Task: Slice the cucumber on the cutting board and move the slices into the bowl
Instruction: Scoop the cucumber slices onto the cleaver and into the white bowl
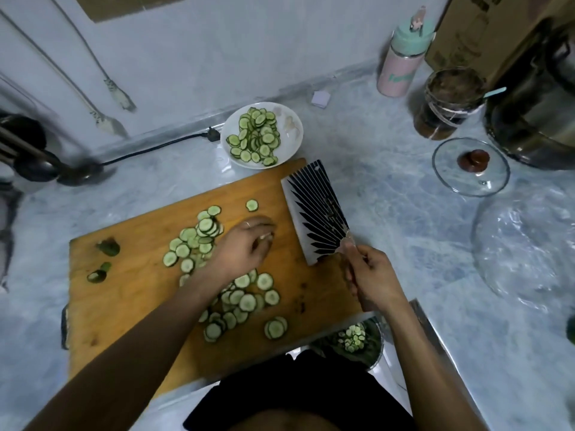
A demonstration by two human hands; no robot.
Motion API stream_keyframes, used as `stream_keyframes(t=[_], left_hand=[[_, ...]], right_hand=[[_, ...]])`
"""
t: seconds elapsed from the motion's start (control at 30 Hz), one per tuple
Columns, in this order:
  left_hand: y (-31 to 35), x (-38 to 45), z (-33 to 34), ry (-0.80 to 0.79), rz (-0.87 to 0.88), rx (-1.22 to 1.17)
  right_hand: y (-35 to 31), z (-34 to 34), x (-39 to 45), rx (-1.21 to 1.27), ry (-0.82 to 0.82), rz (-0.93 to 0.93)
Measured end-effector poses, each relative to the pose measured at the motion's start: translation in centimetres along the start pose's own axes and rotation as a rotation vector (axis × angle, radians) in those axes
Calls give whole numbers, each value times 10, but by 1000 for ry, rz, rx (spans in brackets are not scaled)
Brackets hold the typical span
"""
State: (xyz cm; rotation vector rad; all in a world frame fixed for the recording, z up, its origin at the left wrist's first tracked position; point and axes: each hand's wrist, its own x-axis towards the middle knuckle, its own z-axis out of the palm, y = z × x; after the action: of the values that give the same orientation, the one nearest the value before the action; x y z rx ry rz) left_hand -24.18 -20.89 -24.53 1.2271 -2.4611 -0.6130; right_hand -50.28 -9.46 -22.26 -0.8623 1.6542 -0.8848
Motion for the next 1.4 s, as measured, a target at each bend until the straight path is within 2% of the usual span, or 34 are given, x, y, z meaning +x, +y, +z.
stream_keyframes(t=[0.07,0.13,0.2,0.27,0.37,0.5,0.7,0.9,1.03,1.23,1.4], left_hand=[[-11,-15,-4,180,-85,28],[-28,-27,-15,304,-284,148],[-43,-39,-26,336,-518,210],[-51,-56,-32,364,-712,150],[-52,-72,-30,384,-831,2],[-48,-70,-19,393,-835,-56],[-47,-63,-18,456,-773,-174],[-59,-56,-21,434,-687,-173],[-57,-52,-16,450,-666,-212],[-27,-32,0,596,-742,-396],[-13,-26,-4,748,-780,-687]], right_hand=[[3,6,-2,-18,-26,8],[4,11,0,-59,-44,8],[4,14,5,-87,-61,7],[2,18,11,-141,-85,-16],[-4,31,19,-219,-111,-81],[-6,59,27,-341,-150,-160],[-19,97,33,-370,-282,-265],[-43,96,57,-487,-356,-193],[-47,96,56,-459,-375,-204],[-25,112,30,-414,-321,-214],[-27,113,29,-419,-339,-229]])
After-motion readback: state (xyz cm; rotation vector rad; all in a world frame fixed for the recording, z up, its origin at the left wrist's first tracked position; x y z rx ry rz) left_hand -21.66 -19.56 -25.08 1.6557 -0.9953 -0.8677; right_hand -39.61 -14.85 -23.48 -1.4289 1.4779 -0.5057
